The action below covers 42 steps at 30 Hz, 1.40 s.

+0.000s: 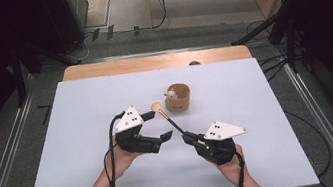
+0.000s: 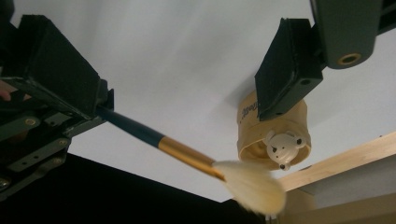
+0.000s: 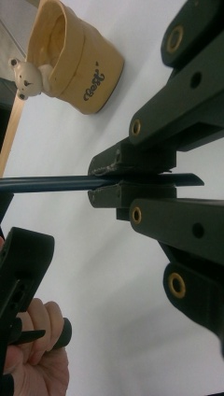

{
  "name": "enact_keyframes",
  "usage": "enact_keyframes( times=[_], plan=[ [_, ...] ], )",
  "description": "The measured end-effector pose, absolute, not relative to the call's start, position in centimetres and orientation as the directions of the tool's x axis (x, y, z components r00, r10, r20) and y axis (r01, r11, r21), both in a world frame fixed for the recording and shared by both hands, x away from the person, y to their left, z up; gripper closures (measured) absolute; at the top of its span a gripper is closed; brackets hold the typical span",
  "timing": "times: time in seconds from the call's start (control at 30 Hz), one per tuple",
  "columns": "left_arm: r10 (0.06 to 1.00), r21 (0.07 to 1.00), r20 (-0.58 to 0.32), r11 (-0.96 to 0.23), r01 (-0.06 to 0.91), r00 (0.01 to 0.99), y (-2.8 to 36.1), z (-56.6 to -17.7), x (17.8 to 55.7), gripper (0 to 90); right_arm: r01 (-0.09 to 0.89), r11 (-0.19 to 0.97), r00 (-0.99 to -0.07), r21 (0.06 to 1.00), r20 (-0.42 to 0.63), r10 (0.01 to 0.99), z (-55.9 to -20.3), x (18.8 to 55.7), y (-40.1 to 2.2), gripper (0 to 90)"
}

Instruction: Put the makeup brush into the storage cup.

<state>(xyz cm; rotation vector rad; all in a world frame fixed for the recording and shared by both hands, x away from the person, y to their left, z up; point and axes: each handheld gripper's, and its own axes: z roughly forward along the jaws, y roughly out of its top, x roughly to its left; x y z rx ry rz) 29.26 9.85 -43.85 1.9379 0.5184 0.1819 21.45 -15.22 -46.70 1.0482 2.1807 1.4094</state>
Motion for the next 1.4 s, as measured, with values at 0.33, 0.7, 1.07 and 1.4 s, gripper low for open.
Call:
enact_keyframes(
  times=[0.33,0.7,1.07,1.4],
  plan=[
    [0.434,0.906,-0.108,-0.327,0.268,0.895,9.6,-43.9,29.2,28.4,0.415,0.245,-0.668,0.876,0.111,0.735,-47.2,22.0,-14.2,85.8],
    [0.448,0.914,-0.161,-0.269,0.304,0.880,10.2,-44.2,29.4,53.2,0.438,0.257,-0.675,0.861,0.126,0.727,-47.8,22.3,-13.3,85.8],
    [0.400,0.916,-0.232,-0.218,0.338,0.887,10.2,-44.5,29.3,67.3,0.442,0.287,-0.689,0.850,0.117,0.715,-48.4,22.7,-13.0,85.7],
    [0.372,0.917,-0.259,-0.196,0.348,0.891,10.3,-44.6,29.3,76.0,0.436,0.298,-0.696,0.849,0.108,0.710,-48.5,22.7,-12.9,85.5]
  ],
)
